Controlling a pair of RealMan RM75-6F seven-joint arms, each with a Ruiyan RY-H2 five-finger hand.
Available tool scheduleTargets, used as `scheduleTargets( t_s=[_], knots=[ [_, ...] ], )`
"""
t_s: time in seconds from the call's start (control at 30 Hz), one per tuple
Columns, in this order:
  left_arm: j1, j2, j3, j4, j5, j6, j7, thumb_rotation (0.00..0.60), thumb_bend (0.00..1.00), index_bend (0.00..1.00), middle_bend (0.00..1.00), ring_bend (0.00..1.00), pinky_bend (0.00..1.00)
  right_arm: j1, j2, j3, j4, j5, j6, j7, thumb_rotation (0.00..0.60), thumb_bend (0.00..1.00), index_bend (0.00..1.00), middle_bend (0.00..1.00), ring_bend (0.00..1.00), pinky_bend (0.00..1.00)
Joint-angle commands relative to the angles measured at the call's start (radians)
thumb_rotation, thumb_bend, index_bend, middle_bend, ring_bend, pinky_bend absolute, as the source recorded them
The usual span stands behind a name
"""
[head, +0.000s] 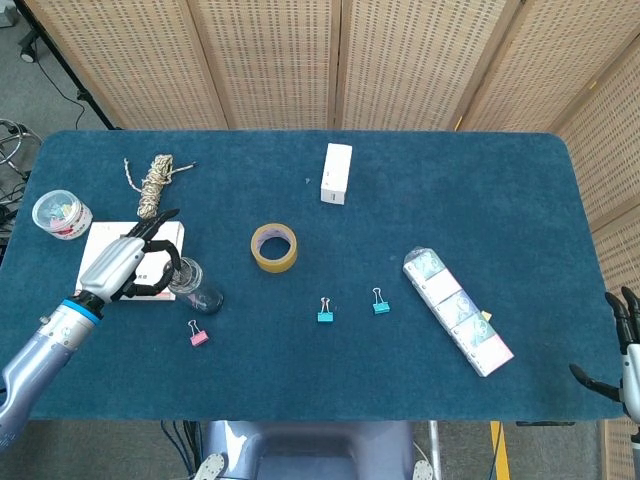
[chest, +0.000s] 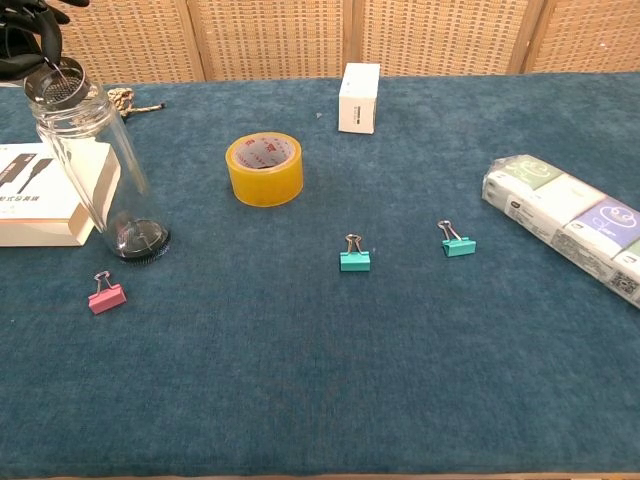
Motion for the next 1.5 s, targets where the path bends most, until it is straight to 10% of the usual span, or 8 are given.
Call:
scheduleTargets(
  t_s=[0.03, 0.63, 1.07, 1.5],
  knots=[
    [-0.003, -0.005, 0.004, 0.007, 0.0, -0.003, -0.002, 0.6, 0.5, 0.57, 0.0, 0.0, 0.0, 0.001, 0.0, 0.0, 0.001, 0.0, -0.001, 0.002, 0.6, 0.0, 0.0, 0.0, 0.0, 0.0],
    [-0.015, -0.029, 0.015, 0.03, -0.033, -0.018, 0.033, 0.6, 0.5, 0.55, 0.0, 0.0, 0.0, -0.001, 0.0, -0.001, 0.0, -0.006, 0.003, 0.002, 0.6, 0.0, 0.0, 0.0, 0.0, 0.0],
    [-0.018, -0.024, 0.016, 0.019, -0.06, -0.022, 0.074, 0.6, 0.5, 0.15, 0.0, 0.0, 0.0, -0.002, 0.002, -0.001, 0.001, -0.006, 0.003, 0.007, 0.6, 0.0, 0.0, 0.0, 0.0, 0.0],
    [0.005, 0.059, 0.033, -0.026, 0.029, 0.005, 0.022, 0.6, 0.47, 0.18, 0.0, 0.0, 0.0, -0.001, 0.001, -0.002, 0.001, -0.006, 0.001, 0.006, 0.6, 0.0, 0.0, 0.0, 0.0, 0.0]
  ],
)
